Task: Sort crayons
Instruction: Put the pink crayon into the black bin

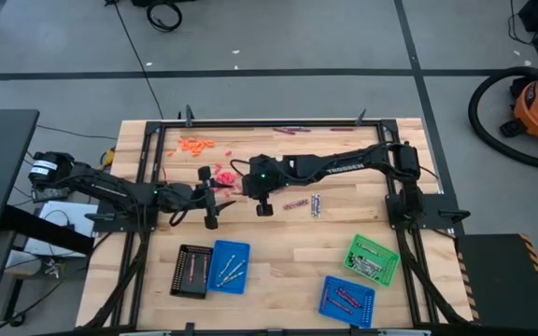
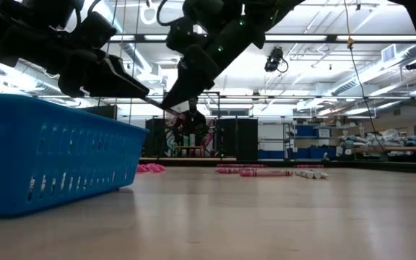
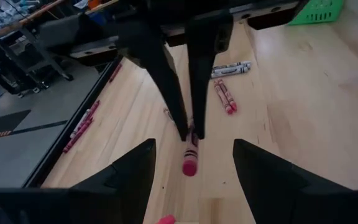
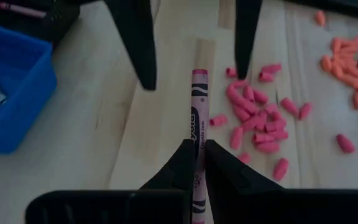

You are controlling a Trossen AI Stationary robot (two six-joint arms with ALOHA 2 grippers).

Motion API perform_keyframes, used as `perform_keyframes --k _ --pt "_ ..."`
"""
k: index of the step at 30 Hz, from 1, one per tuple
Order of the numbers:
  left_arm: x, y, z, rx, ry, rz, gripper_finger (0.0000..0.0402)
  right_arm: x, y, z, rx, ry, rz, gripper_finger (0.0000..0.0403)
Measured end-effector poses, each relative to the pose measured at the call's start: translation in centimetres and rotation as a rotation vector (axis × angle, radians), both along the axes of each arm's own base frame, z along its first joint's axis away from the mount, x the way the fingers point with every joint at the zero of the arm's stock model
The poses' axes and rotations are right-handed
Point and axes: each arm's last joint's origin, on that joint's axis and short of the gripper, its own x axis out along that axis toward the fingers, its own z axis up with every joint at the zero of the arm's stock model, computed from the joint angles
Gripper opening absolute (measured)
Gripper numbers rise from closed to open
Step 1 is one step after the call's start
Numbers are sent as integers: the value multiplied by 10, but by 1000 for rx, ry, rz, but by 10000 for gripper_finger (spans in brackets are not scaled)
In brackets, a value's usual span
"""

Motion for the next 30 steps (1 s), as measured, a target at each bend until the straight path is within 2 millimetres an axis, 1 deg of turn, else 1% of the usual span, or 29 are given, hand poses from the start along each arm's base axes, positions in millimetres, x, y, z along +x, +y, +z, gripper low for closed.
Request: perform_keyframes --k 5,17,24,30 --pt "0 0 0 -1 0 -2 218 3 3 3 -14 -43 2 29" --pt "0 0 0 0 0 -2 156 5 7 5 3 -66 23 29" --pt "0 0 1 1 -7 3 110 5 7 5 4 -66 24 30" --pt "0 0 1 1 -7 2 58 5 8 5 4 -67 27 47"
